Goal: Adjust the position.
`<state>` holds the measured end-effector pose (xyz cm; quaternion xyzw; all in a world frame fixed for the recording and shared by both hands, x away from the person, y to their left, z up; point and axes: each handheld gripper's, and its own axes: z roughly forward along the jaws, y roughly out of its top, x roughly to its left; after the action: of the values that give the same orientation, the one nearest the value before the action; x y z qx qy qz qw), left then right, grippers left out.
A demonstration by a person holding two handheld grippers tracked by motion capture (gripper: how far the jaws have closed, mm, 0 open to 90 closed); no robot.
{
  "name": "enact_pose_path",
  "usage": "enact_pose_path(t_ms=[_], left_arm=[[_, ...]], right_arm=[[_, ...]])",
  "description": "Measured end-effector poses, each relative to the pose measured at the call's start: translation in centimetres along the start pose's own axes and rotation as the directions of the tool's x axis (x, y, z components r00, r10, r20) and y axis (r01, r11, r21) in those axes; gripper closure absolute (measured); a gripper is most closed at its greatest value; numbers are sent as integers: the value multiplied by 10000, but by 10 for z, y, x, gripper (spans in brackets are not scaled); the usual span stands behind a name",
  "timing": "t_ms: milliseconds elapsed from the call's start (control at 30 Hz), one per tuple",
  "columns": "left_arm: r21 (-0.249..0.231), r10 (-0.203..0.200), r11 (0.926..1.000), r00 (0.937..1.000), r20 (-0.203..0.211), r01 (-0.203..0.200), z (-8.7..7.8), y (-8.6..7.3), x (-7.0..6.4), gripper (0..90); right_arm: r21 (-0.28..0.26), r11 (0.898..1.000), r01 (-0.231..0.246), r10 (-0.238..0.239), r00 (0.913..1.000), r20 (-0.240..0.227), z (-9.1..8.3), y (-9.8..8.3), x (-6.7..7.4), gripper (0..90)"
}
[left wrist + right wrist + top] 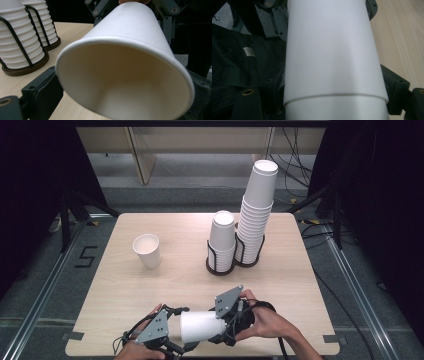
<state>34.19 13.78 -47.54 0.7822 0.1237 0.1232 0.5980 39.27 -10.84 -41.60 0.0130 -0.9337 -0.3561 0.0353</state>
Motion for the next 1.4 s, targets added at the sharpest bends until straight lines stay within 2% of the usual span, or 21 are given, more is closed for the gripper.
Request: enact_pose_path(t_ms=[33, 67, 233, 367, 533, 667, 733, 767, 800, 867, 900, 1000, 1033, 1167, 1200, 1233, 1267, 1300, 1333, 1367, 1400], left_arm=[[-234, -79, 9997, 9999, 79, 81, 2, 0, -1, 45], [-67, 0, 10000, 10000, 3, 0, 0, 1, -1, 44], [-320, -45, 9995, 9999, 92, 48, 0, 1, -1, 48], [9, 191, 9998, 9997, 176, -191, -3, 3, 0, 79], [-56, 378, 9993, 9985, 407, -376, -3, 7, -1, 113], [358, 450, 9983, 9985, 302, -460, -2, 7, -3, 119], [610, 417, 9972, 9989, 196, -428, -2, 6, -2, 121], [564, 305, 9979, 9993, 205, -317, -1, 6, -1, 121], [808, 318, 9962, 9994, 143, -329, -2, 6, 0, 121], [874, 136, 9961, 9999, 57, -141, -1, 6, 1, 121], [1140, 74, 9934, 10000, 2, -74, -2, 7, 1, 121], [1440, 5, 9896, 10000, -54, 3, 0, 8, 0, 120], [1703, 43, 9854, 10000, -63, -32, 0, 9, 0, 121], [2104, 3, 9776, 10000, 29, -9, 4, 10, -5, 121], [2174, -30, 9761, 10000, -52, 41, 4, 10, -6, 121], [2277, -49, 9737, 10000, -37, 56, 5, 11, -6, 121], [2392, 10, 9710, 10000, 91, -32, 5, 11, -6, 121], [2366, 14, 9716, 10000, -8, -12, 6, 11, -7, 121], [2392, -2, 9710, 10000, 7, 0, 6, 12, -8, 121], [2462, 52, 9692, 10000, 63, -66, 7, 12, -8, 121], [2465, 9, 9691, 9999, 109, -36, 7, 13, -9, 121]], right_arm=[[-33, 10000, 25, -25, 10000, -62, 1, 0, 0, 237], [-21, 10000, 59, -59, 10000, -46, 2, 0, 0, 237], [-133, 9999, -27, 24, 9998, -215, 4, -1, -1, 237], [-95, 9999, -125, 122, 9994, -334, 5, -3, -1, 241], [-80, 9999, -130, 127, 9990, -434, 4, -6, -3, 232], [82, 9998, -193, 196, 9990, -413, 6, -8, -4, 211], [358, 9991, -231, 235, 9997, -114, 8, -9, -5, 184], [550, 9984, -111, 101, 9998, 187, 8, -9, -6, 176], [605, 9981, -143, 128, 9996, 254, 8, -9, -6, 179], [625, 9978, -200, 174, 9989, 429, 6, -8, -5, 183], [680, 9974, -227, 187, 9981, 588, 5, -7, -5, 180], [870, 9962, -98, 15, 9954, 954, 6, -2, 0, 177], [893, 9960, -53, -32, 9955, 952, 7, -1, 2, 177], [1365, 9898, 396, -554, 9920, 1134, 16, 5, 9, 181], [1494, 9873, 532, -704, 9912, 1122, 20, 6, 11, 187], [1539, 9876, 306, -486, 9923, 1143, 22, 7, 14, 181], [1612, 9859, 454, -635, 9920, 1089, 25, 8, 15, 174], [1734, 9818, 770, -969, 9892, 1095, 27, 9, 15, 174], [1749, 9823, 670, -875, 9898, 1123, 30, 10, 17, 174], [1766, 9841, 198, -424, 9913, 1248, 31, 9, 20, 176], [1793, 9836, 193, -410, 9922, 1180, 34, 9, 21, 173]])
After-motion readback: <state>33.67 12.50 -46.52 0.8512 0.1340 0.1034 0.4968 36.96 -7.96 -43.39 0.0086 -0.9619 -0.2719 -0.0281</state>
